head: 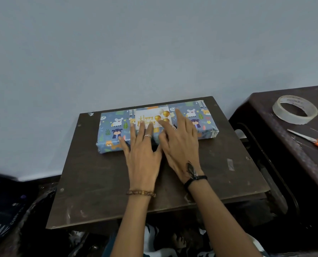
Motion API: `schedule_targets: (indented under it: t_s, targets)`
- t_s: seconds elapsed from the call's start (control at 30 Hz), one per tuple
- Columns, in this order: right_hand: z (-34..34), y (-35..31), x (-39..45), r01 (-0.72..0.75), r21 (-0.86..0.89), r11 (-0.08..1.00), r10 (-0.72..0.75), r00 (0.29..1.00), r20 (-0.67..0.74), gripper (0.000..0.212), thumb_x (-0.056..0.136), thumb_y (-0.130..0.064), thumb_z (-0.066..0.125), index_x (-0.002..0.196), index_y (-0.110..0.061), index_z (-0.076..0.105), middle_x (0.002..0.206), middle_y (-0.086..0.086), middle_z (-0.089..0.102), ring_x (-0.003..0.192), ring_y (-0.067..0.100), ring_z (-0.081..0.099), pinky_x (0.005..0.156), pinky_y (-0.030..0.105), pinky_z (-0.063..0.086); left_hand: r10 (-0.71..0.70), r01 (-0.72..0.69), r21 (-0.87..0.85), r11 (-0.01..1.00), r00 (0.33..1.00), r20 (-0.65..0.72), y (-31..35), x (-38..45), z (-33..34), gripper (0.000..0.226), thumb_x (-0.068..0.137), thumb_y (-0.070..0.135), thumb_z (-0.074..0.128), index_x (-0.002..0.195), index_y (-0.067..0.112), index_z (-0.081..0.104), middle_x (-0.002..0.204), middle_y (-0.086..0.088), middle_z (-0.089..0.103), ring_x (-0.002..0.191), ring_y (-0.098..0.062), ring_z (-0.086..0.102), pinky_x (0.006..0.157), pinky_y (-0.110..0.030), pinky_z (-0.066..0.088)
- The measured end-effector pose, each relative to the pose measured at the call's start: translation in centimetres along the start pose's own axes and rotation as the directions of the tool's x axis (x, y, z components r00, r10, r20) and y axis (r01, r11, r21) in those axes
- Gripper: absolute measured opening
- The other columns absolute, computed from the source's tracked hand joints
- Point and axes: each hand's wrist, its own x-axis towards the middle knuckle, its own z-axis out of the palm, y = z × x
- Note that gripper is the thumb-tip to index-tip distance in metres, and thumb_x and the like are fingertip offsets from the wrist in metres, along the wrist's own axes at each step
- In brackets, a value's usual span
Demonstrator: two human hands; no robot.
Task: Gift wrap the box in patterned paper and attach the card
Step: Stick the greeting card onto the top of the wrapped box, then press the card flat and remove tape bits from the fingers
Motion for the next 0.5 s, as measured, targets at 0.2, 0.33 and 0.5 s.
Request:
schedule_targets:
  t_s: [0.2, 0.33, 0.5]
  targets:
    - [1.2, -0.2, 0.8, 0.019, -0.122, 0.992, -0.018, 1.000, 0.004, 0.039, 0.086, -0.035, 0.035, 0.104, -0.029, 0.069, 0.127, 0.013, 0.058, 0.105, 0.030, 0.057, 0.088, 0.045, 0.042, -0.010, 0.008, -0.039, 0.999, 0.998, -0.062, -0.2, 0.2, 0.2, 0.053, 0.095, 0.031, 0.046, 0.145, 0.026, 0.029, 0.155, 0.004, 0.019, 0.145, -0.012, 0.004, 0.114, -0.041, -0.012]
    - [1.8, 0.0, 0.6, 0.002, -0.152, 0.988, -0.002, 1.000, 0.000, 0.040, 0.086, -0.036, 0.034, 0.106, -0.032, 0.068, 0.129, 0.013, 0.056, 0.111, 0.029, 0.046, 0.090, 0.044, 0.035, -0.012, 0.009, -0.043, 0.999, 0.998, -0.068, -0.3, 0.2, 0.3, 0.054, 0.094, 0.028, 0.049, 0.144, 0.025, 0.030, 0.155, 0.004, 0.020, 0.145, -0.013, 0.005, 0.115, -0.041, -0.012]
    - [1.2, -0.3, 0.6, -0.004, -0.156, 0.988, 0.018, 0.996, 0.086, 0.042, 0.087, -0.037, 0.032, 0.109, -0.031, 0.067, 0.130, 0.015, 0.055, 0.112, 0.034, 0.053, 0.093, 0.043, 0.028, -0.007, 0.006, -0.047, 0.999, 1.000, -0.027, -0.3, 0.3, 0.0, 0.055, 0.095, 0.025, 0.047, 0.146, 0.025, 0.026, 0.156, 0.003, 0.016, 0.145, -0.013, 0.002, 0.113, -0.043, -0.015]
